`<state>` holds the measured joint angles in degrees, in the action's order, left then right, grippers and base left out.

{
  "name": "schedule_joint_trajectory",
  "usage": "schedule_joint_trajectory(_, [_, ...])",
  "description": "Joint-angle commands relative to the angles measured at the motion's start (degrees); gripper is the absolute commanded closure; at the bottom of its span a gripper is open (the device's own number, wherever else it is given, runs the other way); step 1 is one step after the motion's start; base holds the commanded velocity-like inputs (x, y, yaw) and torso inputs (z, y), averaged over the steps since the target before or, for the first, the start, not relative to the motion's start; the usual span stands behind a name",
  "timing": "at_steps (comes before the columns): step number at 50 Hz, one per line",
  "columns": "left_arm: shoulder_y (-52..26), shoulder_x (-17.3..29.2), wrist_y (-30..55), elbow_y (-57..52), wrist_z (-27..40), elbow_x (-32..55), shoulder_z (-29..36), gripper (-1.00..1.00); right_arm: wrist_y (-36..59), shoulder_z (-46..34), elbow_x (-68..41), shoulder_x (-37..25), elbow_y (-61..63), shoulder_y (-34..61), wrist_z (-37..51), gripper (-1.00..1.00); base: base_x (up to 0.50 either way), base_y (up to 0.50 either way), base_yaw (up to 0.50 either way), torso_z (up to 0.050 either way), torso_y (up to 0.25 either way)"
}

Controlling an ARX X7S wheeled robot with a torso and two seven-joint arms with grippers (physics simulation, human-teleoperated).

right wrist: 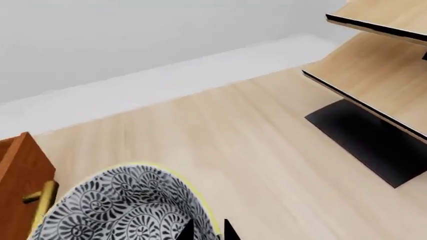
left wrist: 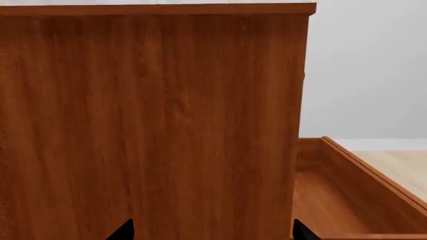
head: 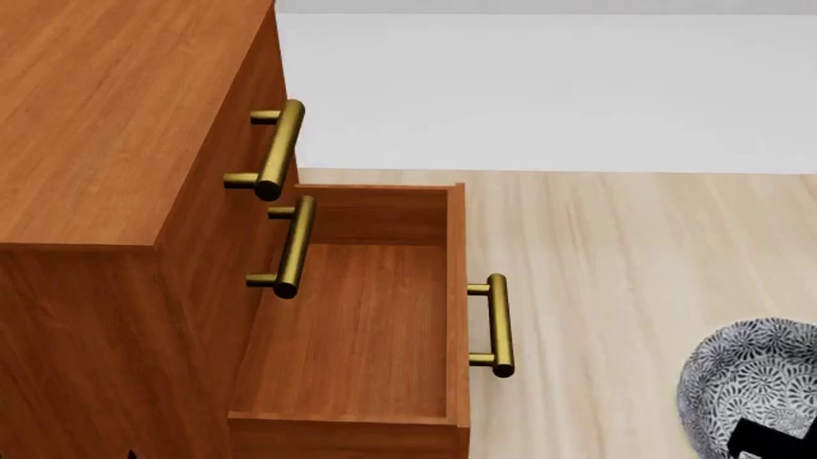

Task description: Put the bowl in the bottom drawer of the cabinet.

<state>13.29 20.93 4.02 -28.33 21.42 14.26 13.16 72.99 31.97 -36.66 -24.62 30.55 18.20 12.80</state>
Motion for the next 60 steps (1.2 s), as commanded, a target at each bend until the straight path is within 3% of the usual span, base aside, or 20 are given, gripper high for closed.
schedule_joint_trajectory(1, [-0.17, 0.22, 0.3, -0.41, 0.3, 0.33, -0.06, -1.0, 5.82, -1.08, -3.07, 0.12, 2.75, 8.74, 2.64, 1.0, 0.0, 0.0, 0.0, 0.0, 0.0])
schedule_joint_trajectory(18, [0.01, 0.57, 0.25, -0.67, 0.8, 0.41, -0.14, -1.0, 9.25, -8.47, -4.08, 2.21, -1.65, 21.46, 6.15, 1.0, 0.0, 0.0, 0.0, 0.0, 0.0])
schedule_joint_trajectory(34, [0.09, 0.76, 0.09, -0.45, 1.13, 0.49, -0.05, -1.0, 10.68, -15.57, -2.68, 9.3, -12.27, 29.39, 10.16, 1.0, 0.0, 0.0, 0.0, 0.0, 0.0])
schedule_joint_trajectory(47, [0.01, 0.94, -0.27, 0.05, 1.19, 0.86, -0.18, -1.0, 6.74, -23.86, -0.83, 11.84, -20.7, 34.81, 9.1, 1.0, 0.0, 0.0, 0.0, 0.0, 0.0])
schedule_joint_trajectory(60, [0.19, 1.13, -0.92, 0.48, 1.3, 1.07, -0.35, -1.0, -3.42, -31.87, 3.51, 13.92, -36.2, 38.62, 4.41, 1.0, 0.0, 0.0, 0.0, 0.0, 0.0])
